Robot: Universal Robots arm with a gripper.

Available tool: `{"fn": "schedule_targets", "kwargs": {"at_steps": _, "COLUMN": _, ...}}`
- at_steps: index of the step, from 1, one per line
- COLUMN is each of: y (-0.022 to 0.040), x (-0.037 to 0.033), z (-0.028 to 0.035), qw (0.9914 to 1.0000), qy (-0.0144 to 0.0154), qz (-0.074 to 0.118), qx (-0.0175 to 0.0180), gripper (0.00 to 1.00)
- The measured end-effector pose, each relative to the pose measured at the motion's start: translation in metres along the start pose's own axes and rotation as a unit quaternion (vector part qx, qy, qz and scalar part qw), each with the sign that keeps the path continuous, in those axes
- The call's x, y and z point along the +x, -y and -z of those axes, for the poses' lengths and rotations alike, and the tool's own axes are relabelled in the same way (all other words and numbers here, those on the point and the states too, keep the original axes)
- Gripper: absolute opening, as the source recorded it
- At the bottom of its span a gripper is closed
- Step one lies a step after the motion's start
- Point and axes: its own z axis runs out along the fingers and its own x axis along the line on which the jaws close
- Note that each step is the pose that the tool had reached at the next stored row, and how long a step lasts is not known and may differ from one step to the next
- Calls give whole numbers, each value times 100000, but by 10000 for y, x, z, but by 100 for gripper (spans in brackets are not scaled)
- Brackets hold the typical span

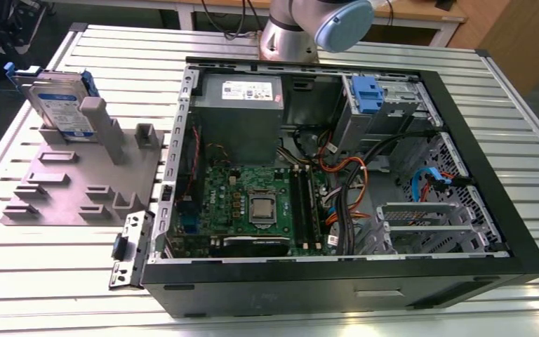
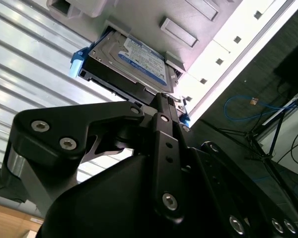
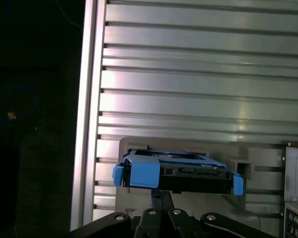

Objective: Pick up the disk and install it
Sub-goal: 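Pick up the disk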

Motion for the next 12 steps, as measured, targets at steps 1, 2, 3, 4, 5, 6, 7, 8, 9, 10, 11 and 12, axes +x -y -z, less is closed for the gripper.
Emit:
{"fn": "schedule_targets", "kwargs": {"at_steps": 1, "y": 0, "x": 0, "z": 0, "qw": 100000, "qy": -6, "qz": 189, "qx": -1, "gripper": 11}}
{"fn": "schedule_targets", "kwargs": {"at_steps": 2, "y": 0, "x": 0, "z": 0, "qw": 99999, "qy": -16, "qz": 367, "qx": -1, "gripper": 11}}
{"fn": "schedule_targets", "kwargs": {"at_steps": 3, "y": 0, "x": 0, "z": 0, "qw": 99999, "qy": -23, "qz": 533, "qx": -2, "gripper": 11}}
{"fn": "schedule_targets", "kwargs": {"at_steps": 4, "y": 0, "x": 0, "z": 0, "qw": 99998, "qy": -28, "qz": 684, "qx": -2, "gripper": 11}}
{"fn": "schedule_targets", "kwargs": {"at_steps": 5, "y": 0, "x": 0, "z": 0, "qw": 99997, "qy": -38, "qz": 829, "qx": 1, "gripper": 11}}
{"fn": "schedule_targets", "kwargs": {"at_steps": 6, "y": 0, "x": 0, "z": 0, "qw": 99995, "qy": -41, "qz": 956, "qx": -4, "gripper": 11}}
{"fn": "schedule_targets", "kwargs": {"at_steps": 7, "y": 0, "x": 0, "z": 0, "qw": 99994, "qy": -46, "qz": 1057, "qx": -2, "gripper": 11}}
{"fn": "schedule_targets", "kwargs": {"at_steps": 8, "y": 0, "x": 0, "z": 0, "qw": 99993, "qy": -50, "qz": 1146, "qx": -2, "gripper": 11}}
{"fn": "schedule_targets", "kwargs": {"at_steps": 9, "y": 0, "x": 0, "z": 0, "qw": 99992, "qy": -53, "qz": 1231, "qx": -4, "gripper": 11}}
{"fn": "schedule_targets", "kwargs": {"at_steps": 10, "y": 0, "x": 0, "z": 0, "qw": 99991, "qy": -55, "qz": 1313, "qx": -5, "gripper": 11}}
{"fn": "schedule_targets", "kwargs": {"at_steps": 11, "y": 0, "x": 0, "z": 0, "qw": 99990, "qy": -60, "qz": 1401, "qx": -3, "gripper": 11}}
{"fn": "schedule_targets", "kwargs": {"at_steps": 12, "y": 0, "x": 0, "z": 0, "qw": 99989, "qy": -63, "qz": 1489, "qx": -4, "gripper": 11}}
